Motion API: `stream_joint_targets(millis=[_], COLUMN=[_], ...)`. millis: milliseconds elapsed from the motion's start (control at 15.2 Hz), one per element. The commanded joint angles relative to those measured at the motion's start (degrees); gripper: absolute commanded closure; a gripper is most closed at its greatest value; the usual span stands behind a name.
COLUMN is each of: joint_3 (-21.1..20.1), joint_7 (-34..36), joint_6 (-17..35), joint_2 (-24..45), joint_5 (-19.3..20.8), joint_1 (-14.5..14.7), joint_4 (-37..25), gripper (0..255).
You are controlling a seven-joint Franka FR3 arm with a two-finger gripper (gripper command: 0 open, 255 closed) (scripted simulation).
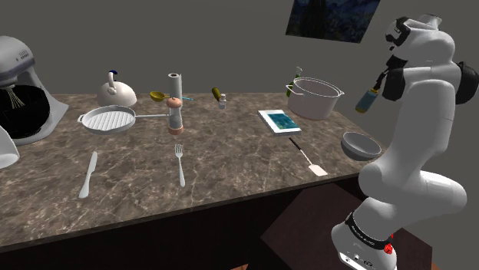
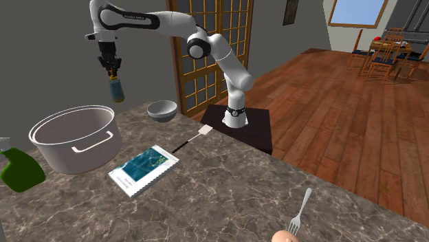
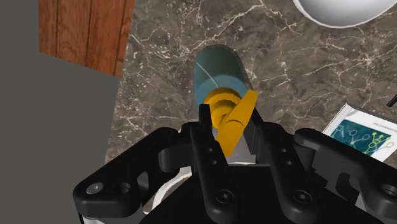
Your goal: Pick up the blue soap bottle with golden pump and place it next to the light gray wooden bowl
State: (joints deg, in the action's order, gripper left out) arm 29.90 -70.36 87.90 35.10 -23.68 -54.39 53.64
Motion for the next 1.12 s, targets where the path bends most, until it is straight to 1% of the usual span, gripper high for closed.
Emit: stream_joint_targets(millis=[0,462,1056], joint_3=[-0.3,0.2,0.2], joint_7=[-1.0,-2.4,-3.9], joint_6=[-0.3,6.7,14.1], joint_2=[2.3,-0.1,-0.9], joint_5=[-0.8,-0.1,-0.1], joint_1=[-1.9,0.9,2.7], joint_4=[-2.3,7.5,16.1], gripper=[255,255,255])
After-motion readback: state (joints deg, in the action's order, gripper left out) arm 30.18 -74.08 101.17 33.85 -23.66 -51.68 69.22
